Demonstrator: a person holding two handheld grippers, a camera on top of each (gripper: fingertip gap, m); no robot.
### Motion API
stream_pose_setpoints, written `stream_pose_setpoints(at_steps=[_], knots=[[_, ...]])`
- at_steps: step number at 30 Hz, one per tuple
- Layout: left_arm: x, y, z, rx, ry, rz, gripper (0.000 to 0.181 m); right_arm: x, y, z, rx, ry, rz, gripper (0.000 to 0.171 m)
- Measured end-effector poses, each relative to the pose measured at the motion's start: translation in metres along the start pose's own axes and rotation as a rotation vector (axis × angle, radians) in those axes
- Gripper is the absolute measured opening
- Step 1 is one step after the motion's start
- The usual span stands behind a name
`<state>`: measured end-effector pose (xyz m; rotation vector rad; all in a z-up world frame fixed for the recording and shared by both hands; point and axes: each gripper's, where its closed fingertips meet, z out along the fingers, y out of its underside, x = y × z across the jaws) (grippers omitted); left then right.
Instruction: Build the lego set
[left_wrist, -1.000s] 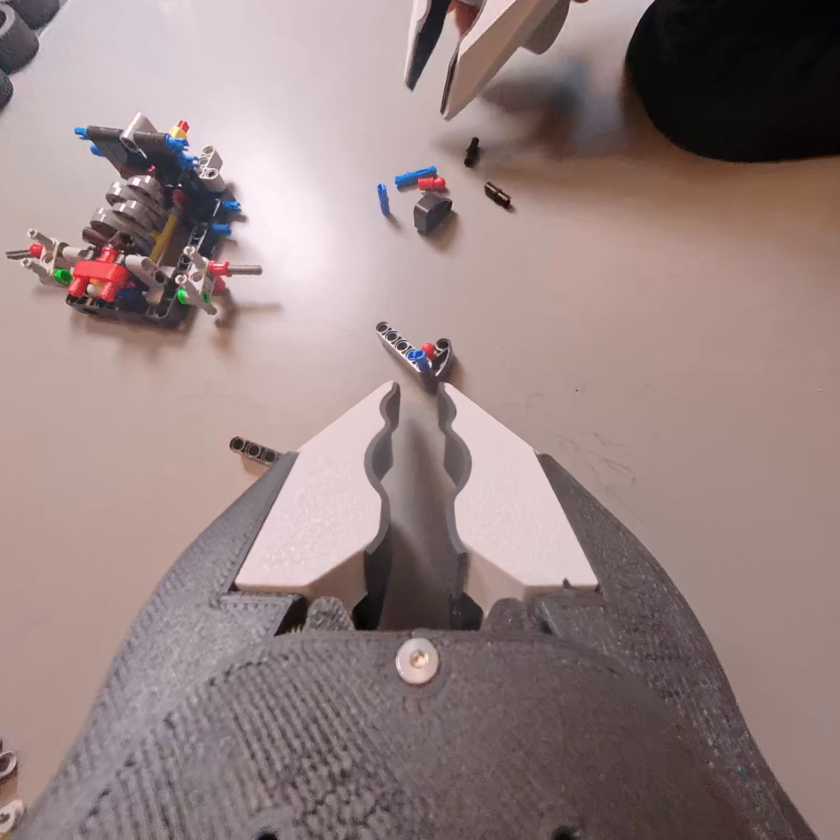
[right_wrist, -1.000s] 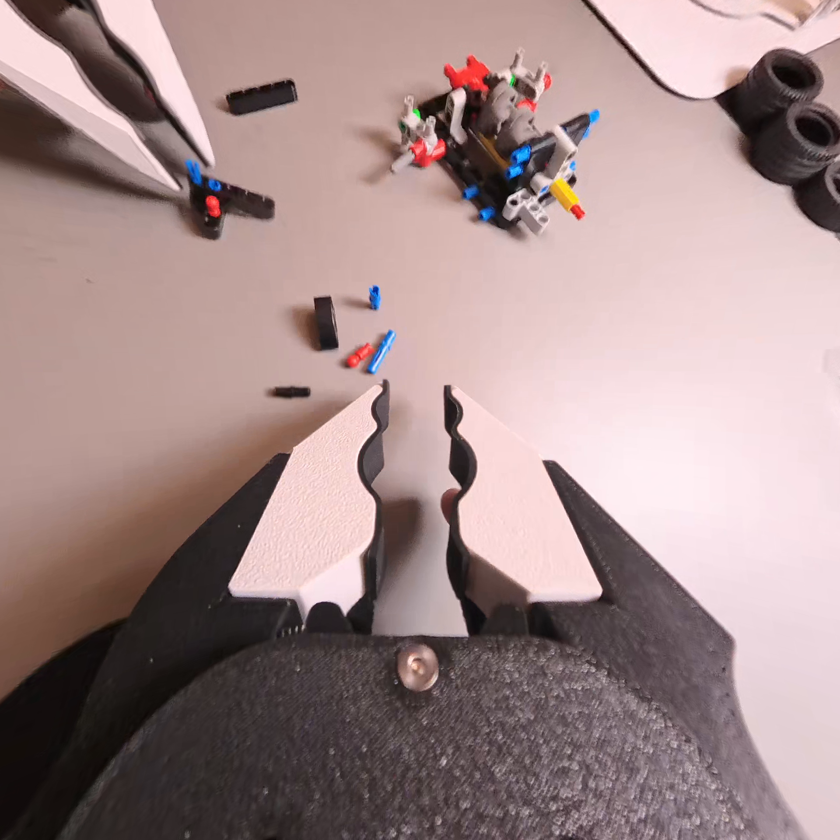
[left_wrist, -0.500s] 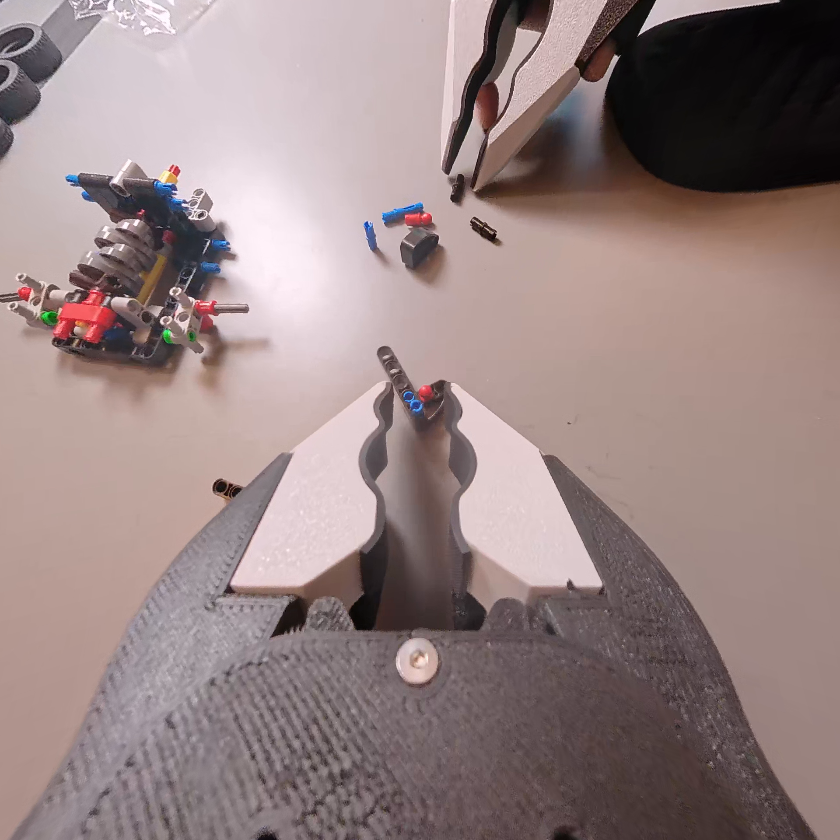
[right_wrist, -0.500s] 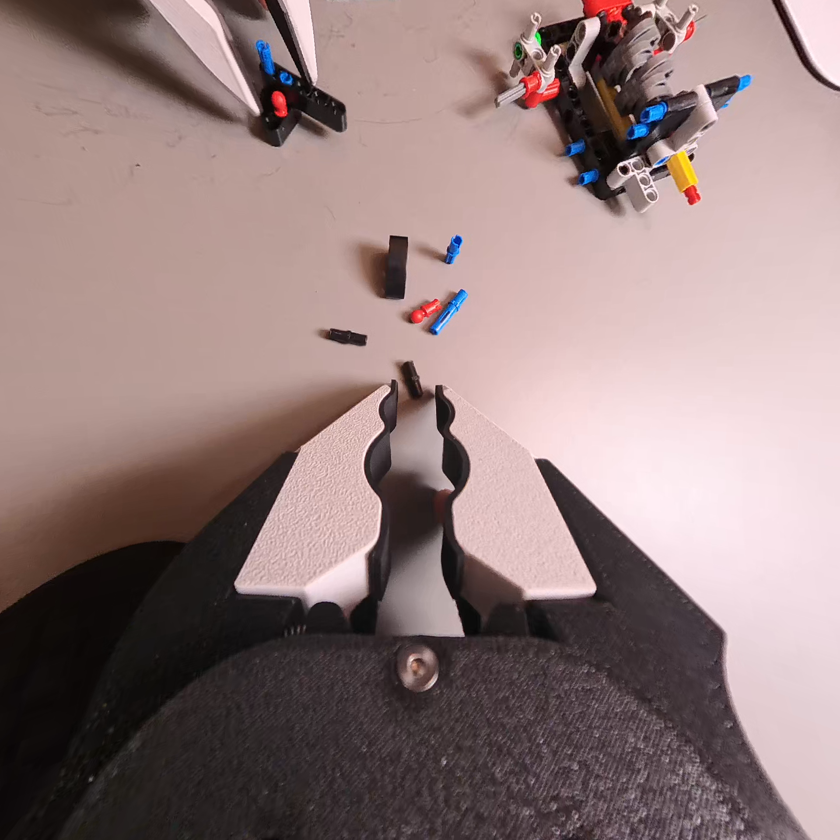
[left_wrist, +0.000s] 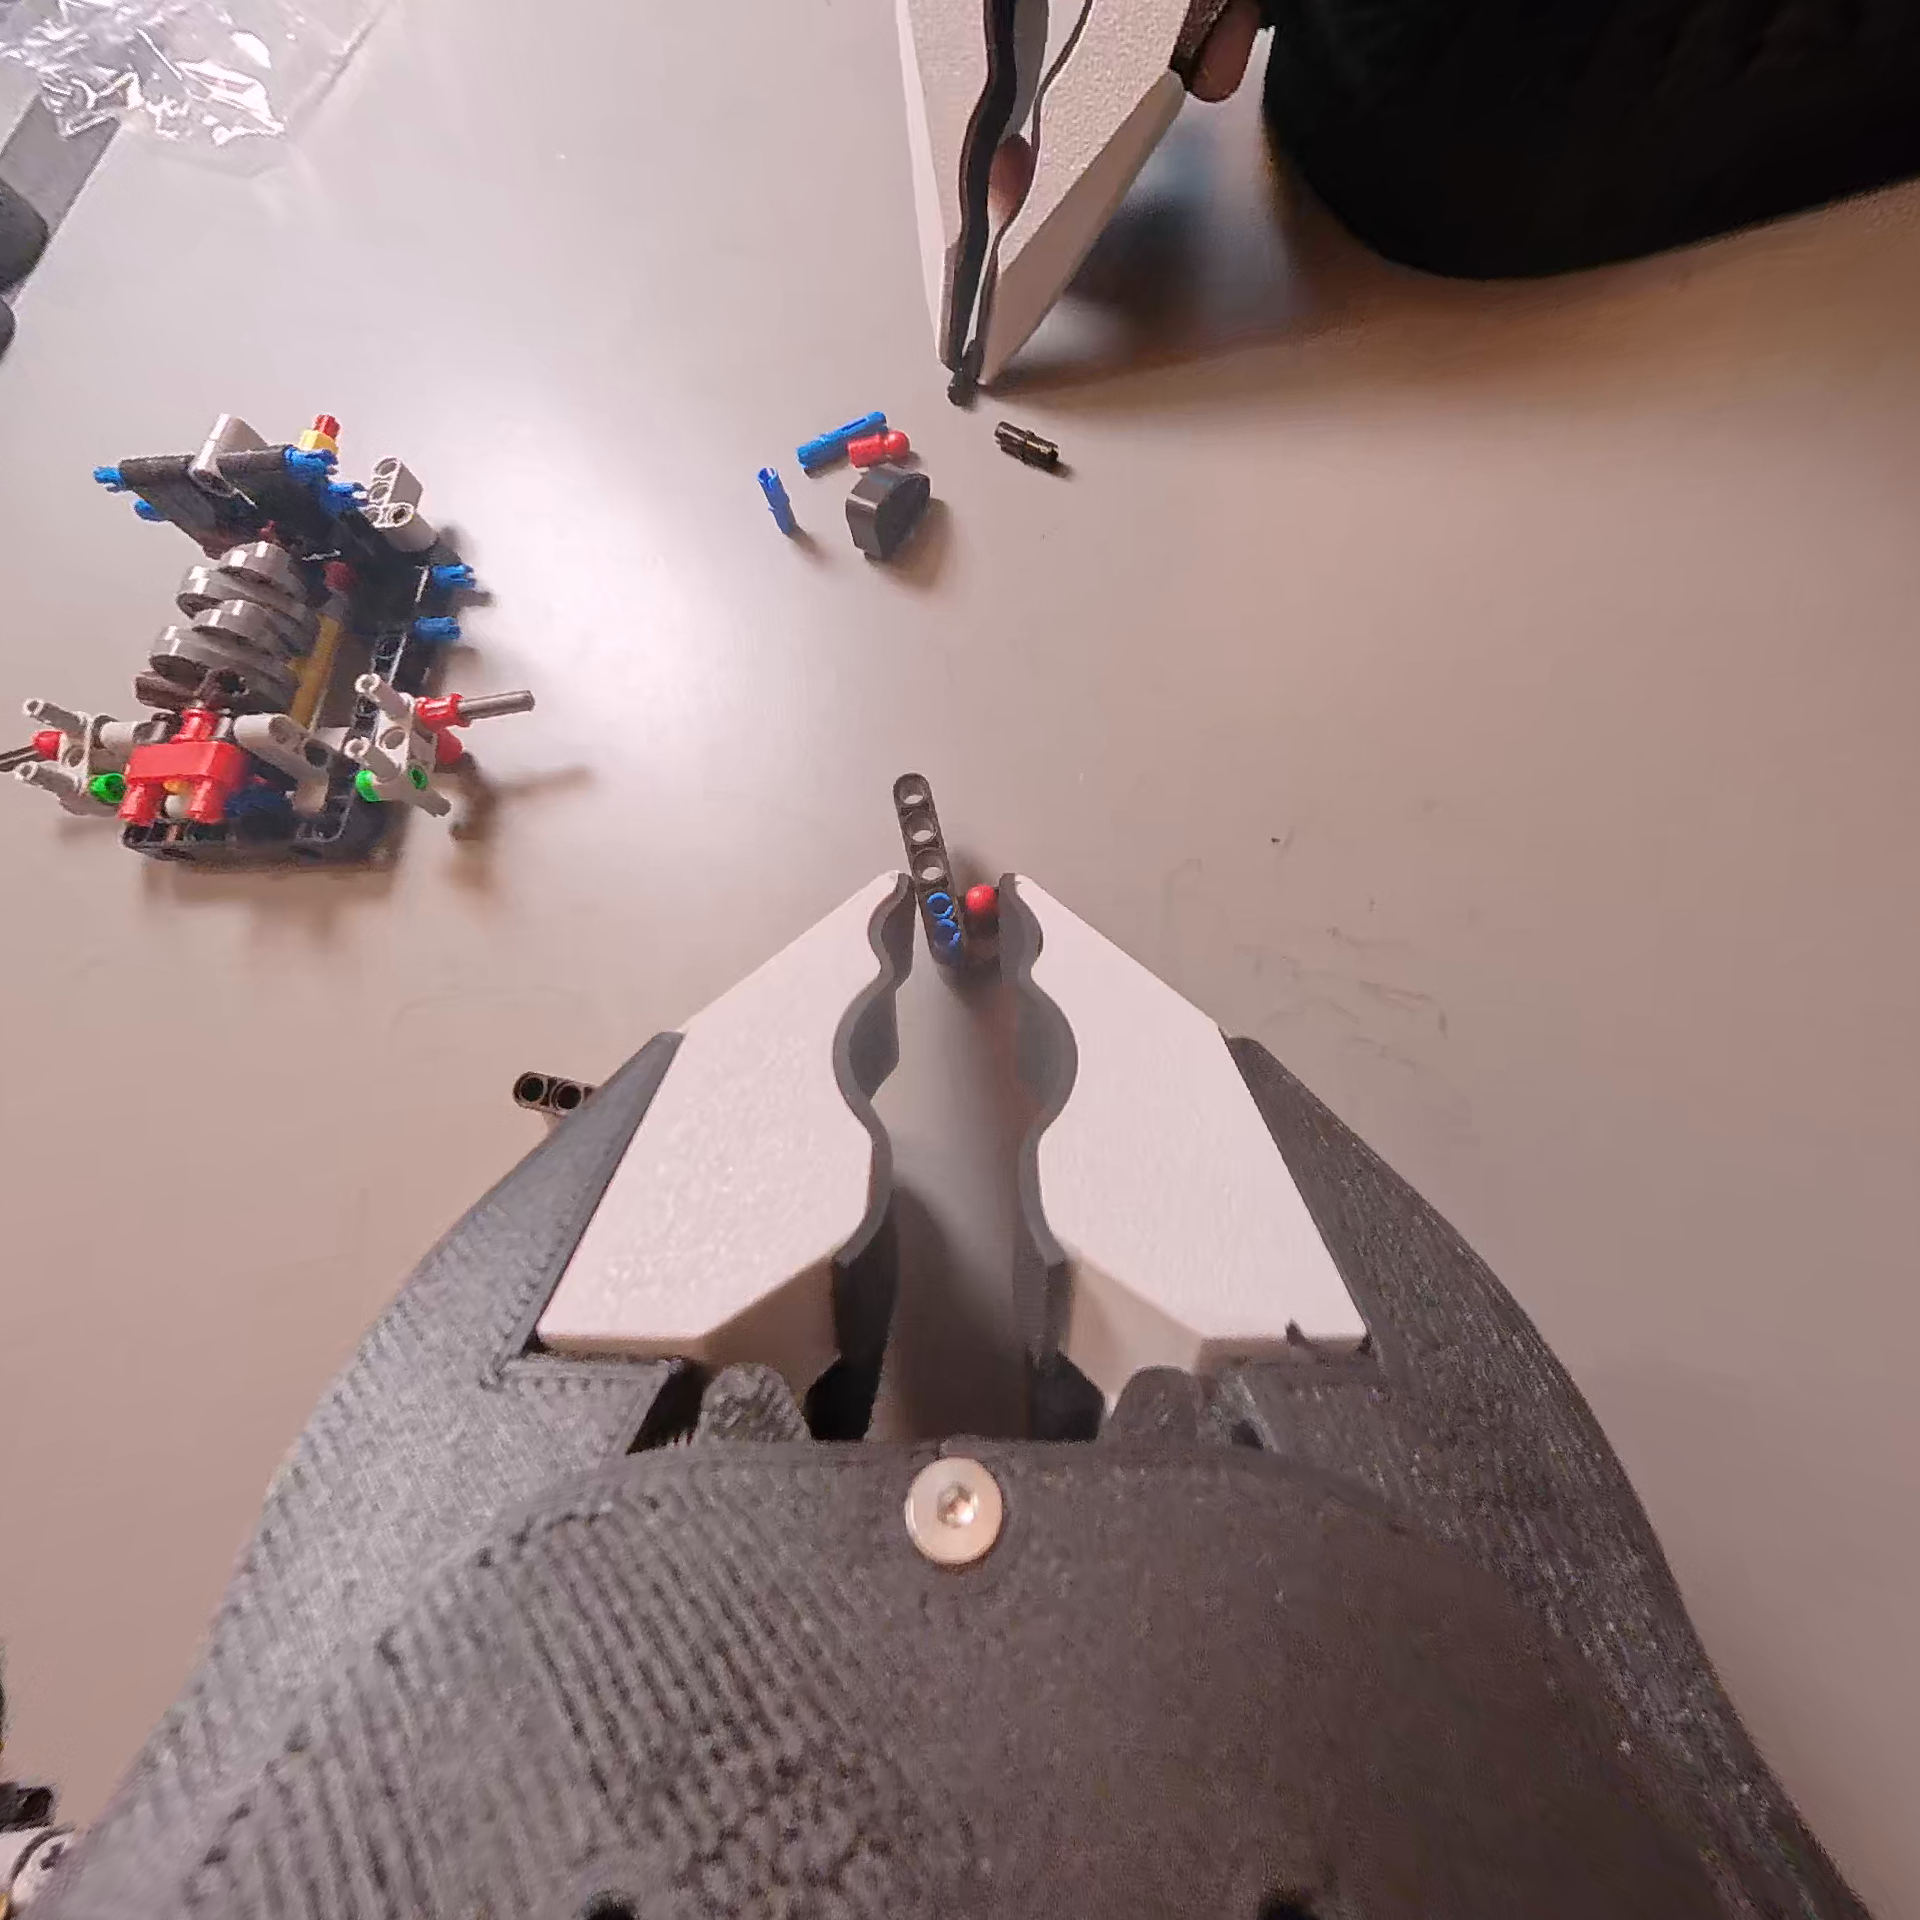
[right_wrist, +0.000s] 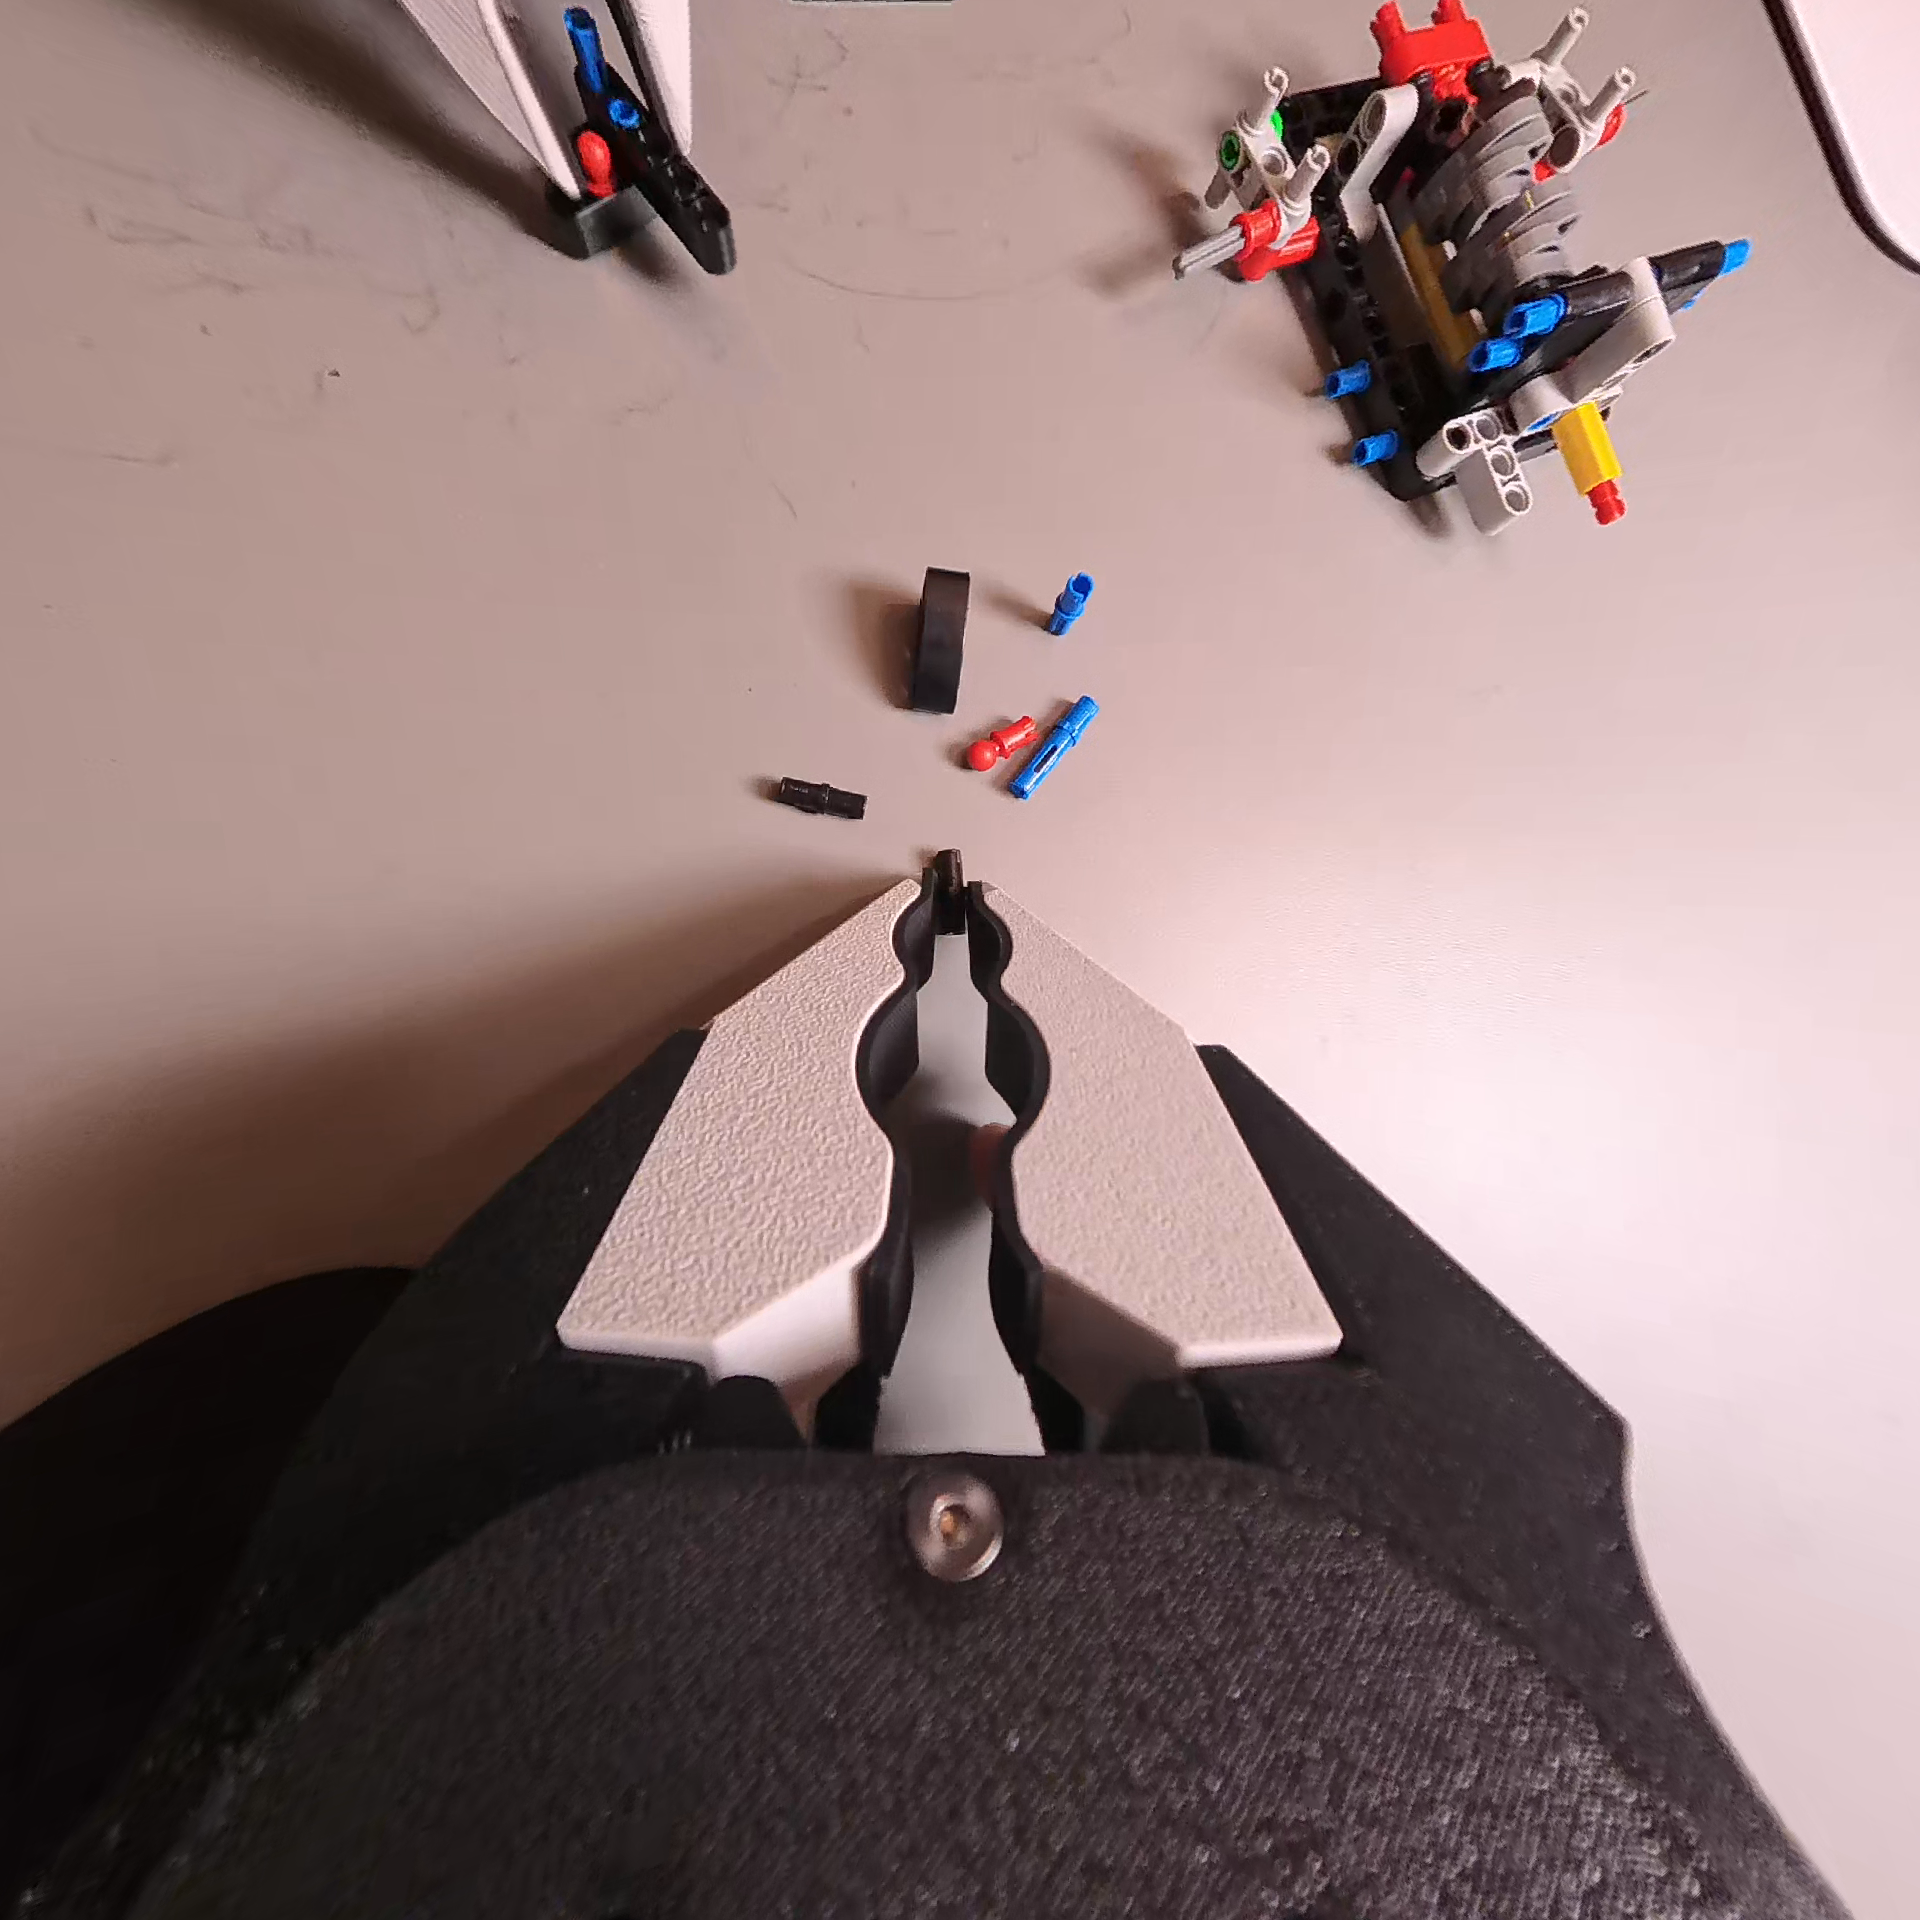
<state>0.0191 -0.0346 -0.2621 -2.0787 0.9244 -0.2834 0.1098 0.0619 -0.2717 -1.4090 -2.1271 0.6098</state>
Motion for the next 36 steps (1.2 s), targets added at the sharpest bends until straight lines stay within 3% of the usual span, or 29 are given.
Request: stream_pose_setpoints(at_steps=[1, 7, 17, 24, 27, 31, 36], knots=[[0.0, 0.001, -0.001, -0.001, 0.005, 0.0, 0.014, 0.0, 0.0, 0.0, 0.0, 0.002, -0.003, 0.003], [-0.004, 0.006, -0.006, 0.001, 0.013, -0.005, 0.014, -0.001, -0.002, -0.002, 0.015, -0.001, -0.012, 0.002], [-0.007, 0.007, -0.01, 0.016, 0.015, -0.02, 0.02, 0.006, -0.036, -0.019, 0.24, 0.007, 0.029, 0.003], [-0.014, -0.013, -0.026, 0.142, 0.029, -0.108, 0.019, 0.01, -0.066, -0.026, 0.417, 0.054, 0.038, 0.002], [-0.023, -0.032, -0.033, 0.266, -0.016, -0.155, 0.015, 0.012, -0.089, -0.029, 0.546, 0.059, 0.095, 0.002], [-0.029, -0.06, -0.046, 0.468, -0.053, -0.234, 0.01, 0.001, -0.128, -0.036, 0.774, -0.111, 0.315, 0.002], [-0.03, -0.072, -0.056, 0.562, -0.047, -0.301, 0.009, -0.011, -0.157, -0.048, 0.979, -0.448, 0.613, 0.002]])
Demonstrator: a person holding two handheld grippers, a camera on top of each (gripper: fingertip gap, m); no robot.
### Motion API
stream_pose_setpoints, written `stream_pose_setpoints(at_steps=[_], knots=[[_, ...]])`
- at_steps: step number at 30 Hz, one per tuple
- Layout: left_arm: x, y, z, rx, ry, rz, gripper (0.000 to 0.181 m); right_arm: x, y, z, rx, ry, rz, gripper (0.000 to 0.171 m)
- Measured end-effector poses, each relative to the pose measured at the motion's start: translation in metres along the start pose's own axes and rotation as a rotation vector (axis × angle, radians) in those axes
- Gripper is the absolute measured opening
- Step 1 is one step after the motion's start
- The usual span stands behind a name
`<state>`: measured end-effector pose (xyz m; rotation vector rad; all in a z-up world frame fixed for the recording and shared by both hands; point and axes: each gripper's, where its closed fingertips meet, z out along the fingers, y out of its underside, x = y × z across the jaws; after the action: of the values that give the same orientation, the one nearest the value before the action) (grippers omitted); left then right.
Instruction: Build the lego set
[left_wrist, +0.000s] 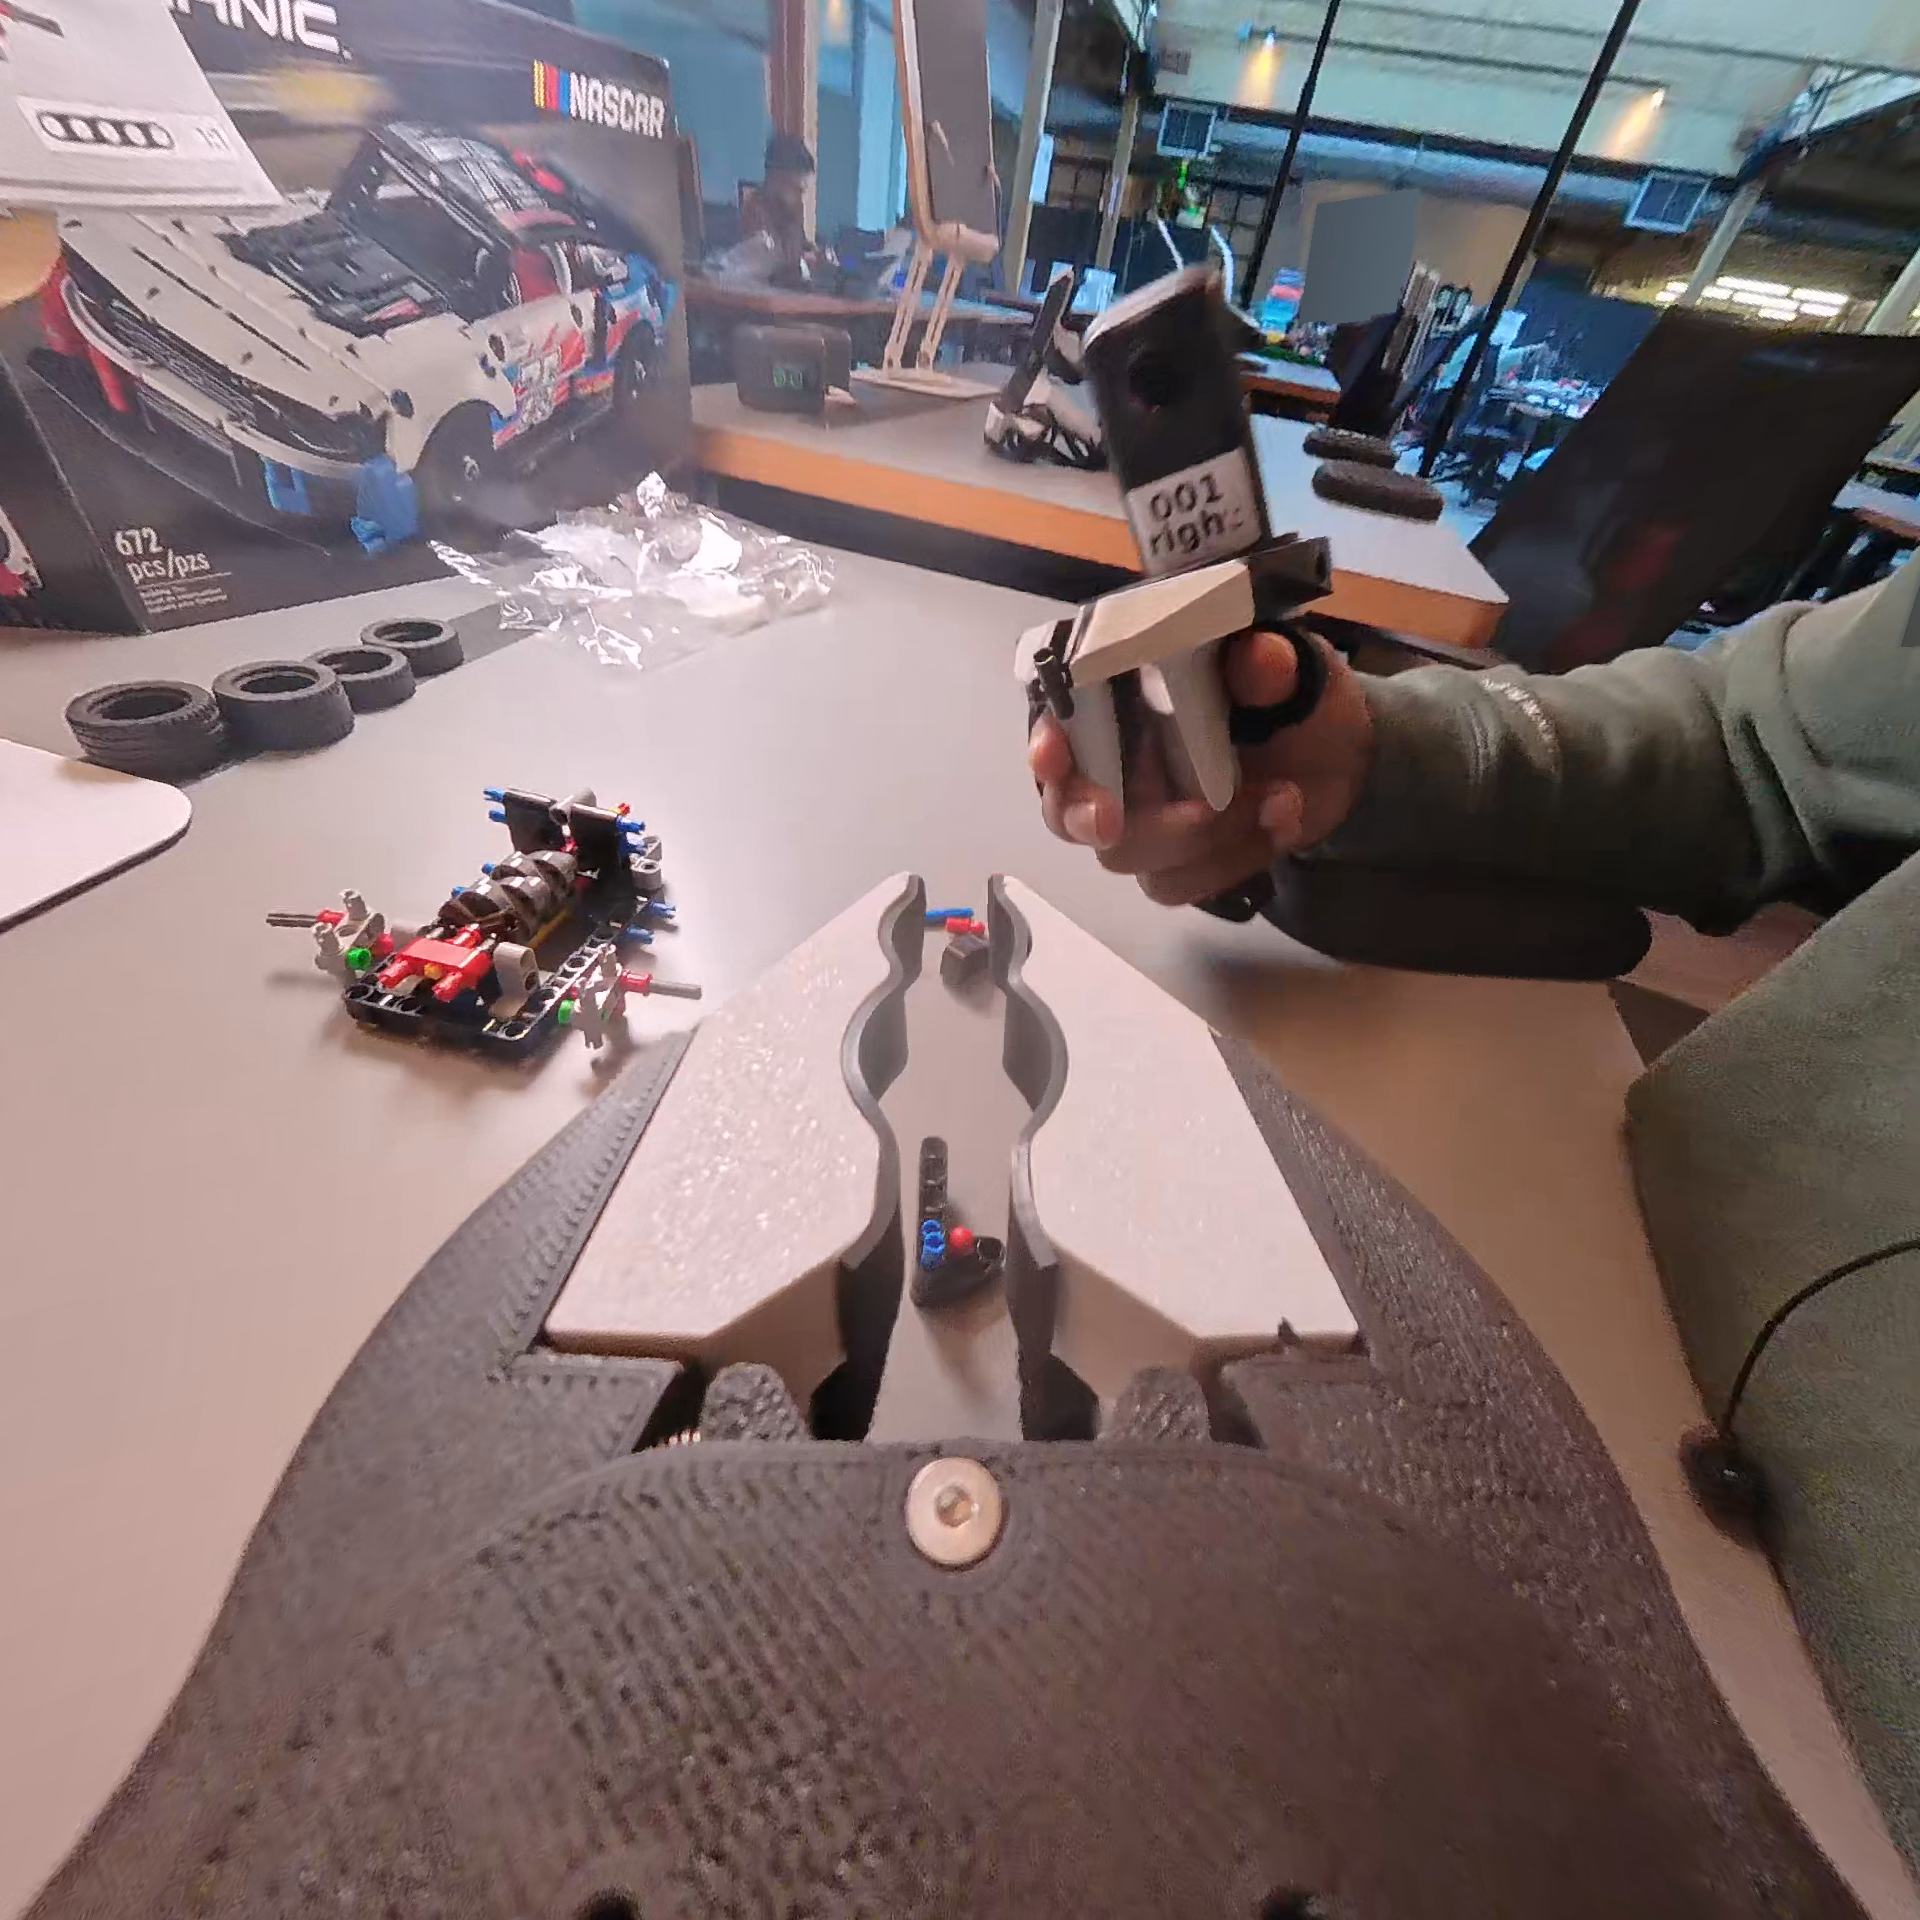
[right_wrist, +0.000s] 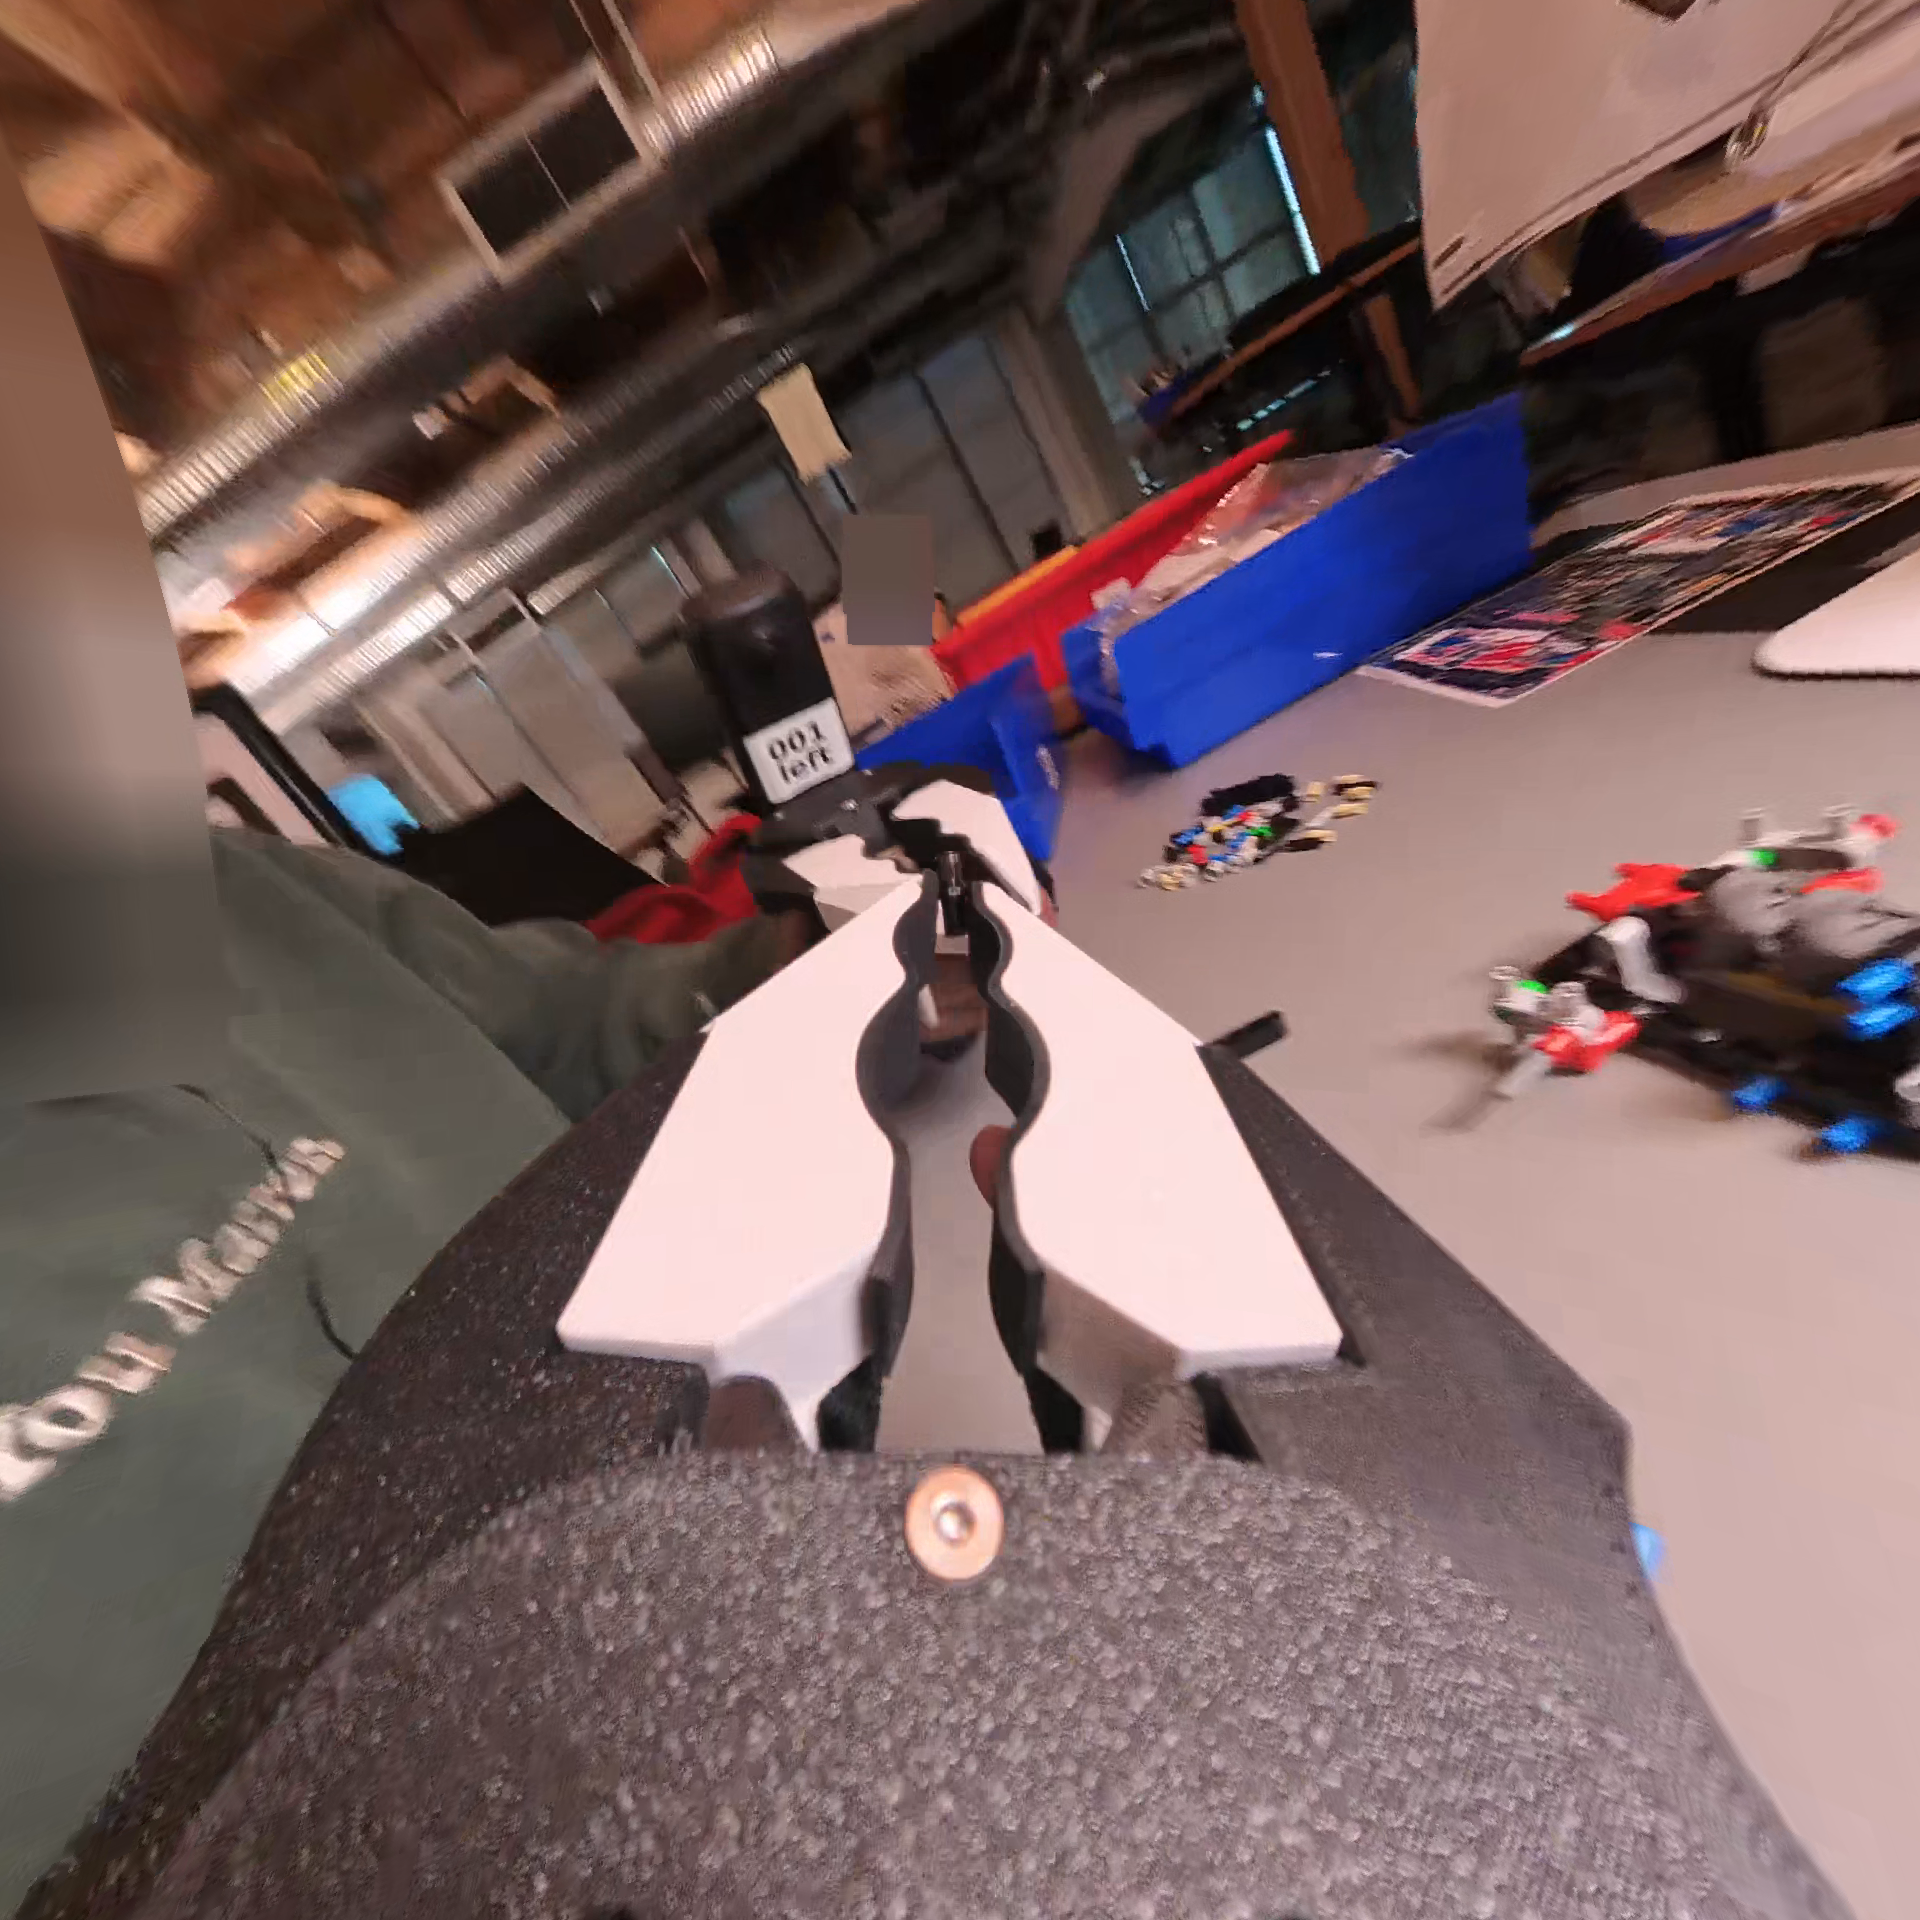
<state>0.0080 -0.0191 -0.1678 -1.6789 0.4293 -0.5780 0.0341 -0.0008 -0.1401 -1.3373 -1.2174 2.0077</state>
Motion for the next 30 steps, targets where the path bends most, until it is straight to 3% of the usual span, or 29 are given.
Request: stream_pose_setpoints(at_steps=[12, 19, 30], knots=[[0.021, -0.022, -0.003, 0.091, -0.011, 0.112, 0.013, -0.012, 0.009, 0.027, 0.115, -0.163, 0.476, 0.002], [0.018, -0.023, -0.002, 0.109, 0.049, -0.103, 0.014, -0.008, 0.012, 0.033, 0.144, -0.098, 0.405, 0.002], [0.003, -0.013, 0.003, 0.071, -0.047, -0.131, 0.008, 0.006, 0.012, 0.036, 0.189, 0.091, 0.228, 0.002]])
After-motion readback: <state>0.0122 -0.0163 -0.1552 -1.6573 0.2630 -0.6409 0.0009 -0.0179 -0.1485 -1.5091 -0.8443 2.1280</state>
